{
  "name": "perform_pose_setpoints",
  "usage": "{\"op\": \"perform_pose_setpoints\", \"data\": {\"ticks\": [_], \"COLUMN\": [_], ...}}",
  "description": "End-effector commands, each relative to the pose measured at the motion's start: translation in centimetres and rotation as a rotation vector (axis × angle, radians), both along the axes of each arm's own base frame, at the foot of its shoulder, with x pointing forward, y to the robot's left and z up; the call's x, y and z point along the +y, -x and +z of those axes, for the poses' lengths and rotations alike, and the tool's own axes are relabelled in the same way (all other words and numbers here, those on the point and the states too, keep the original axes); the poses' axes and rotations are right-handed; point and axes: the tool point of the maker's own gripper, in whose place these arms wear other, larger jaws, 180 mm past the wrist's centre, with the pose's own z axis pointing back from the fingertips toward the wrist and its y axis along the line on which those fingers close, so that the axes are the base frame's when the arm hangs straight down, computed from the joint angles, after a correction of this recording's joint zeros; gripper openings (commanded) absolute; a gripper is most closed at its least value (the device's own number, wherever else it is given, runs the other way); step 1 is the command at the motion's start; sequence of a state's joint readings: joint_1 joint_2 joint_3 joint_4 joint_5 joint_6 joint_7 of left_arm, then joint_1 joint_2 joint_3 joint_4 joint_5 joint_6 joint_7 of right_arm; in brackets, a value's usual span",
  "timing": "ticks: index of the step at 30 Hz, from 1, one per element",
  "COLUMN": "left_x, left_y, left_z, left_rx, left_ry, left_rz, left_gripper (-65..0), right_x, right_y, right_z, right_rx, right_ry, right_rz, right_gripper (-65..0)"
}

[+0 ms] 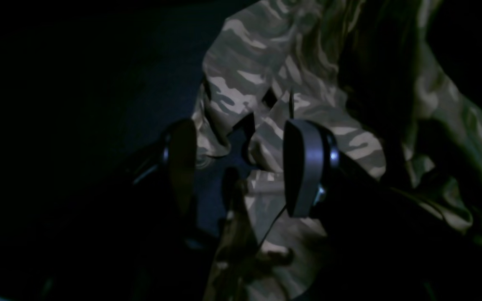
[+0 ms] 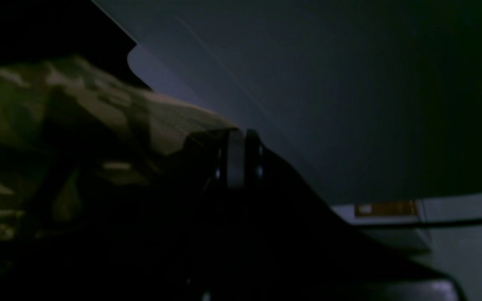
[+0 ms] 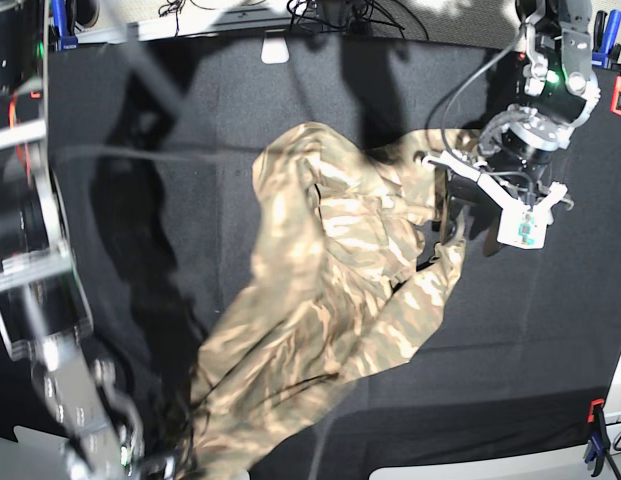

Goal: Layout the t-shirt on the table in an organized manner, then fold the t-shirt properly
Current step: 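Drag the grasped fabric with the right gripper away from the left gripper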

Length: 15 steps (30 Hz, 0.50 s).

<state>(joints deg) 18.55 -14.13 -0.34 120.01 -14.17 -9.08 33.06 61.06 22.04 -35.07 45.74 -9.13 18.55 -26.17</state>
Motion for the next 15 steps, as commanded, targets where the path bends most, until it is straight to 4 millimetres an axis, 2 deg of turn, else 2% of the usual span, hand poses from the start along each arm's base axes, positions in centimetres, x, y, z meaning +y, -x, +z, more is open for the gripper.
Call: {"op": "perform_pose_setpoints", "data": {"ticks": [1, 4, 8, 12, 15], "left_x": [-0.1, -0.1, -0.1, -0.1, -0.1], "left_y": [-0.3, -0.3, -0.3, -0.3, -0.3], "left_z": [1.3, 1.3, 1.3, 1.3, 1.3], "left_rx": [-0.046, -0.046, -0.046, -0.046, -0.046], "left_ry": [0.009, 0.009, 0.009, 0.01, 0.009], "left_rz": [-0.002, -0.002, -0.002, -0.002, -0.002], "left_gripper": [-33.8, -33.9, -33.8, -33.8, -33.9], "right_x": [-0.7, -2.2, -4.0, -4.6, -4.5], "right_y": [-1.2, -1.6, -2.0, -2.1, -2.2], "right_z": [4.4, 5.7, 8.7, 11.2, 12.0], "right_rx": [-0.095, -0.105, -0.166, -0.203, -0.213], "right_ry": [-0.004, -0.005, -0.005, -0.002, -0.004], "right_rz": [-0.009, -0.05, -0.103, -0.115, -0.117], "right_gripper": [-65.0, -65.0, -65.0, -65.0, -65.0]}}
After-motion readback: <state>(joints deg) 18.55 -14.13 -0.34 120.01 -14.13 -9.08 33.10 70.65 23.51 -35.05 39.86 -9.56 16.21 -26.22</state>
